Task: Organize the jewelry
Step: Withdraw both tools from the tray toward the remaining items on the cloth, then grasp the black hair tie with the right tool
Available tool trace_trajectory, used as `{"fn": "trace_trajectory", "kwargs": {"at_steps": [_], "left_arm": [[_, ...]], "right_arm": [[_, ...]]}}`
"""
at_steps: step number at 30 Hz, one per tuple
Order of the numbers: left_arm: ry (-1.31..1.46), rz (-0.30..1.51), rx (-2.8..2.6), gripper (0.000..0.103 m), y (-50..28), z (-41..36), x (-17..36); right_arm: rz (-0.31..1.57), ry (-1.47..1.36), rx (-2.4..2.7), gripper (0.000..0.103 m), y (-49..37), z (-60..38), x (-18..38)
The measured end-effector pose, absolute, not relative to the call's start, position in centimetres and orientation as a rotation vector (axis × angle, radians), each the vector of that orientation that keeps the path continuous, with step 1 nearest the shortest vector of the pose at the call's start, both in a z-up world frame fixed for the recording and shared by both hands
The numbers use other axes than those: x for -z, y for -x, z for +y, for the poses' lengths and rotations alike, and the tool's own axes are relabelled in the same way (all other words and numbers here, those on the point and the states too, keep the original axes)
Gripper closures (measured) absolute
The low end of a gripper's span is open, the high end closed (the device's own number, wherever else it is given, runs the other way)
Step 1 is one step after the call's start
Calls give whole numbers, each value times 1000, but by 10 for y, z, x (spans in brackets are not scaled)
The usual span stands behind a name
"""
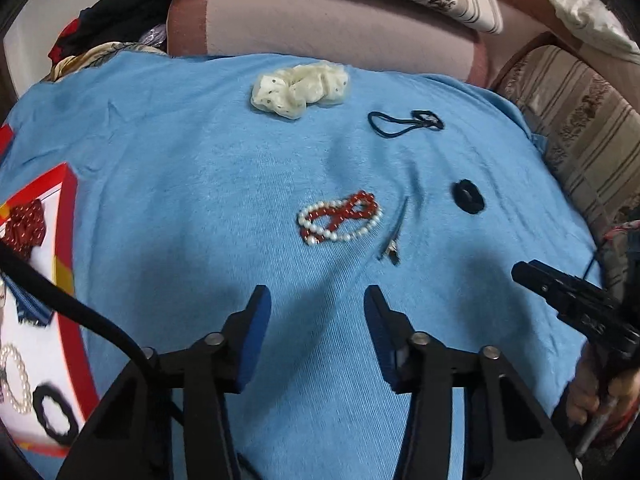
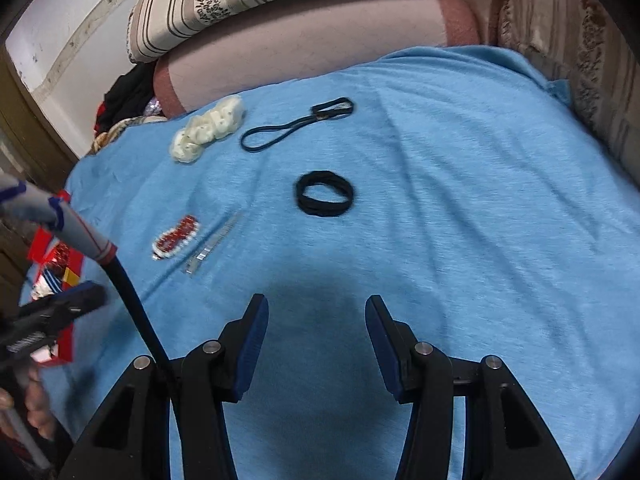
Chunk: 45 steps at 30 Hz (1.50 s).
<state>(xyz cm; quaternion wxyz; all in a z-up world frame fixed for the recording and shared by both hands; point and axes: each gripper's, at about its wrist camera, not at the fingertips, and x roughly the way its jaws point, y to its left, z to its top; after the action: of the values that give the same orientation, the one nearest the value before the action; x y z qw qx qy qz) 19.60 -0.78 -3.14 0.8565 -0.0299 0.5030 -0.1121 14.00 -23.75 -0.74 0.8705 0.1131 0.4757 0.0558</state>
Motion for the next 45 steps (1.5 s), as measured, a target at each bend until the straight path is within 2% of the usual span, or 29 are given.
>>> {"fn": "trace_trajectory", "kwargs": {"at_steps": [2, 12, 13, 14, 15, 16, 24, 25, 26, 27, 37, 42, 45], "left_arm": [[100, 1075, 234, 62, -203, -2, 36], [268, 1098, 231, 62, -235, 32, 42], [288, 1098, 244, 62, -240, 32, 42], [303, 1100, 255, 62, -244, 31, 43], [313, 1104, 265, 62, -247, 30, 43], [323, 1114, 279, 62, -251, 28, 45], [373, 1221, 359, 62, -285, 3, 72], [373, 1219, 361, 73, -288, 1, 72], [369, 1220, 358, 95, -288, 1, 72], [379, 1227, 348, 98, -288, 3, 70], [364, 964, 323, 98, -225, 55, -43], [357, 991, 297, 98, -216, 76, -44], [380, 948, 393, 98, -204, 72, -57]], "right_arm": [[990, -234, -157, 49, -150, -222, 7], [1039, -141, -227, 50, -201, -143, 31], [1047, -133, -217, 57, -203, -142, 35], [1061, -133, -223, 70, -203, -142, 39], [1067, -140, -232, 91, -203, -144, 40], [1082, -125, -216, 102, -201, -147, 42], [1063, -144, -146, 102, -171, -193, 34], [1066, -156, -145, 102, -168, -198, 34], [1069, -169, -145, 102, -166, -201, 34], [1069, -179, -147, 102, -165, -205, 34], [1038, -203, -184, 102, -157, -198, 28], [1027, -242, -229, 99, -160, -188, 24], [1025, -235, -217, 98, -164, -184, 24]]}}
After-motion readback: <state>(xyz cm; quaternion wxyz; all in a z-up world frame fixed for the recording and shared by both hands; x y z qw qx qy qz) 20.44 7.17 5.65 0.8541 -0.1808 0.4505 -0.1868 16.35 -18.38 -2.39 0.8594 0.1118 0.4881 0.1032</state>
